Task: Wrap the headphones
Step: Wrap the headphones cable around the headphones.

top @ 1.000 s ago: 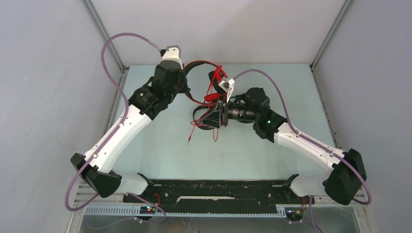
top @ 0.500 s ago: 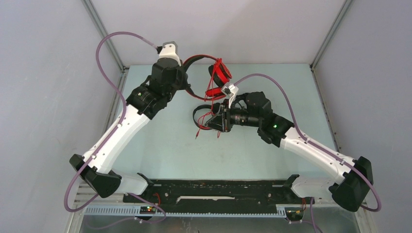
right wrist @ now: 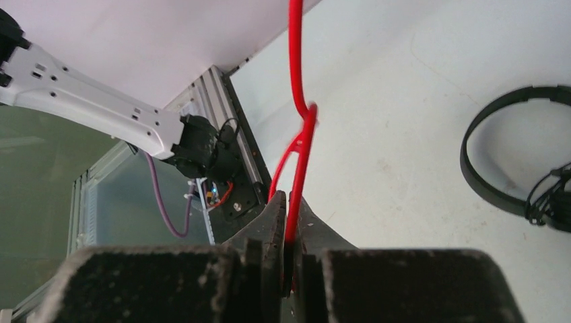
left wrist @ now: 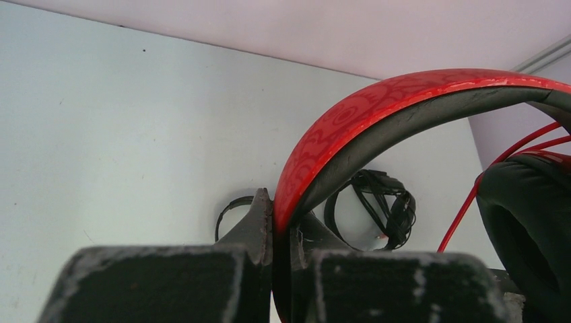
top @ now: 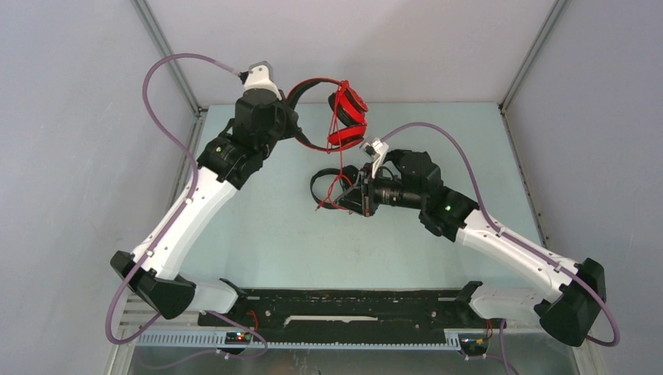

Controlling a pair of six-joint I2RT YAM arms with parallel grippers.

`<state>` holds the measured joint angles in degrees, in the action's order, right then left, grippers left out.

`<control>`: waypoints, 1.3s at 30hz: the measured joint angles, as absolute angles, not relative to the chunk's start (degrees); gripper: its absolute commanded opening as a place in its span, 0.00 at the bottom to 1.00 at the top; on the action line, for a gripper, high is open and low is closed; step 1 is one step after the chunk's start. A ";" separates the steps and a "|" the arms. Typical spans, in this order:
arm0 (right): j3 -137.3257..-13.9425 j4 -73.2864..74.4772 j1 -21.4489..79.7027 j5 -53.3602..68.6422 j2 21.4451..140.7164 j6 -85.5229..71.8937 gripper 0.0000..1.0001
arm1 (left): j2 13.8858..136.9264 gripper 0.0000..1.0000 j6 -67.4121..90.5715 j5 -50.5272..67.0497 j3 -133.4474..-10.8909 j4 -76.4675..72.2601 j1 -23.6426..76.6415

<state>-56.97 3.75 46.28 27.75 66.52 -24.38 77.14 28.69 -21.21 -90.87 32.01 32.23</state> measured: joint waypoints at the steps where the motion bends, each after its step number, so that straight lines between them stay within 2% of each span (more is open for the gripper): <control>1: -56.21 3.73 46.28 27.70 66.15 -24.43 0.05 | 77.08 0.00 28.97 -21.17 -90.87 31.81 31.86; 5: -52.60 3.90 46.24 27.11 64.55 -24.60 0.00 | 76.38 0.00 30.44 -20.29 -90.85 30.65 29.95; 21: -45.41 -0.01 43.33 25.85 63.16 -31.64 0.00 | 70.70 0.00 41.69 -11.14 -82.13 20.69 23.31; 30: -40.51 -0.25 36.47 22.13 61.23 -40.93 0.00 | 68.10 0.00 44.25 -9.82 -79.92 16.67 21.61; 39: -38.72 -1.30 35.44 21.61 61.21 -45.25 0.00 | 65.36 0.00 46.54 -8.32 -78.85 12.38 20.43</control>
<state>-38.72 -1.30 35.44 21.61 61.21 -45.25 65.36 46.54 -8.32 -78.85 12.38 20.43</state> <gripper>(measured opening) 0.015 0.055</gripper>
